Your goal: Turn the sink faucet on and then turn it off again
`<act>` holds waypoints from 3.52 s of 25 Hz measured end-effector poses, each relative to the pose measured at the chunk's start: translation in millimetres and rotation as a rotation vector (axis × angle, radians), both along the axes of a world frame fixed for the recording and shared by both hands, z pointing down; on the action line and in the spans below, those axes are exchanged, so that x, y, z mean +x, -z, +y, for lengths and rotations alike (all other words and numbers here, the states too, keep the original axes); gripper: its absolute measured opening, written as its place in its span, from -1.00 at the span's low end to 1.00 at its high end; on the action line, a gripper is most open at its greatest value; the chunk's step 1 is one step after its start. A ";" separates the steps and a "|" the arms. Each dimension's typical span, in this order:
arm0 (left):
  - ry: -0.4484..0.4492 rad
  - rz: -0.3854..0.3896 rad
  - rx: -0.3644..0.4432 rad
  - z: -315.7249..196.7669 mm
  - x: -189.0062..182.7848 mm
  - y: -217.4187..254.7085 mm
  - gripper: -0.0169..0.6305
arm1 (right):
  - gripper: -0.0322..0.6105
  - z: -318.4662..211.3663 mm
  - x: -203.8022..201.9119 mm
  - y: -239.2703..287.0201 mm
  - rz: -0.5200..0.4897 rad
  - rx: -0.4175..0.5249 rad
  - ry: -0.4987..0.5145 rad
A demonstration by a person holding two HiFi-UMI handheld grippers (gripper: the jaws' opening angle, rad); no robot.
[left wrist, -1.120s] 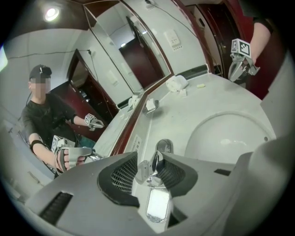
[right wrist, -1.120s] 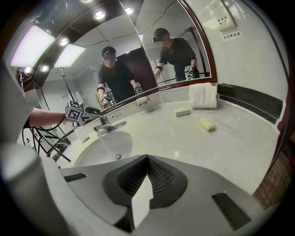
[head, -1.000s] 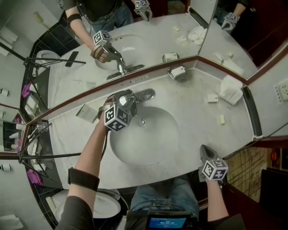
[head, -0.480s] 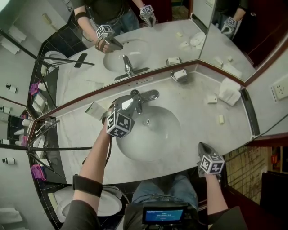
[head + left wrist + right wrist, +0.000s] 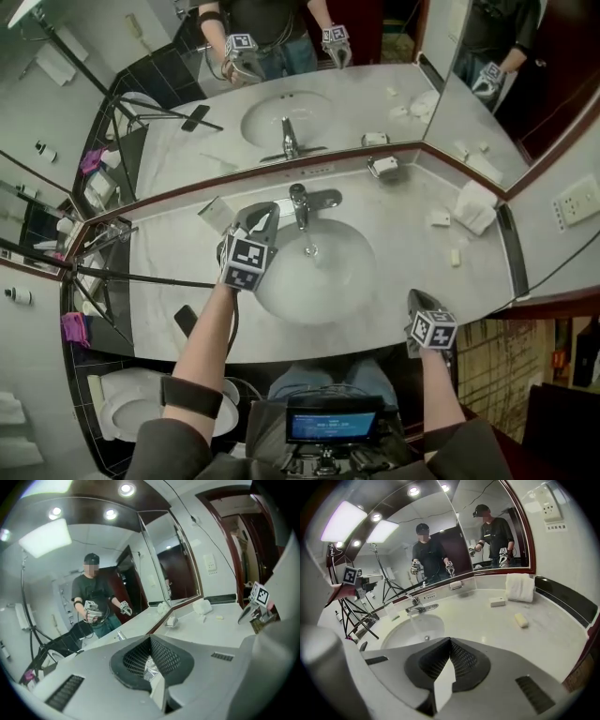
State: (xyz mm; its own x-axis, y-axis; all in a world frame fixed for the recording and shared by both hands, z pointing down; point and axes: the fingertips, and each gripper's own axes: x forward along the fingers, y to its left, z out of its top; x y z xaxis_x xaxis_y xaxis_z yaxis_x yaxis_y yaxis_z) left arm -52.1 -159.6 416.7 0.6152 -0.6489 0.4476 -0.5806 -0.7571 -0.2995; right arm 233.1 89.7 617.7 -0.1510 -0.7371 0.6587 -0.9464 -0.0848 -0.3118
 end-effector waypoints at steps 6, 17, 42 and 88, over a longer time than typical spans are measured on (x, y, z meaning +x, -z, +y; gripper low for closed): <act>0.112 0.078 -0.065 23.4 -31.9 16.0 -0.94 | -0.85 -9.5 -1.1 2.9 0.023 0.005 0.032; 0.274 0.208 -0.145 60.6 -73.9 22.3 -0.94 | -0.85 -9.9 2.7 10.1 0.053 -0.004 0.062; 0.401 0.239 -0.129 86.0 -105.9 9.6 -0.94 | -0.85 -18.9 4.3 16.4 0.075 -0.001 0.111; -0.221 -0.489 0.239 -52.9 13.4 -148.8 0.00 | -0.85 15.9 -32.8 -30.4 -0.029 -0.007 -0.029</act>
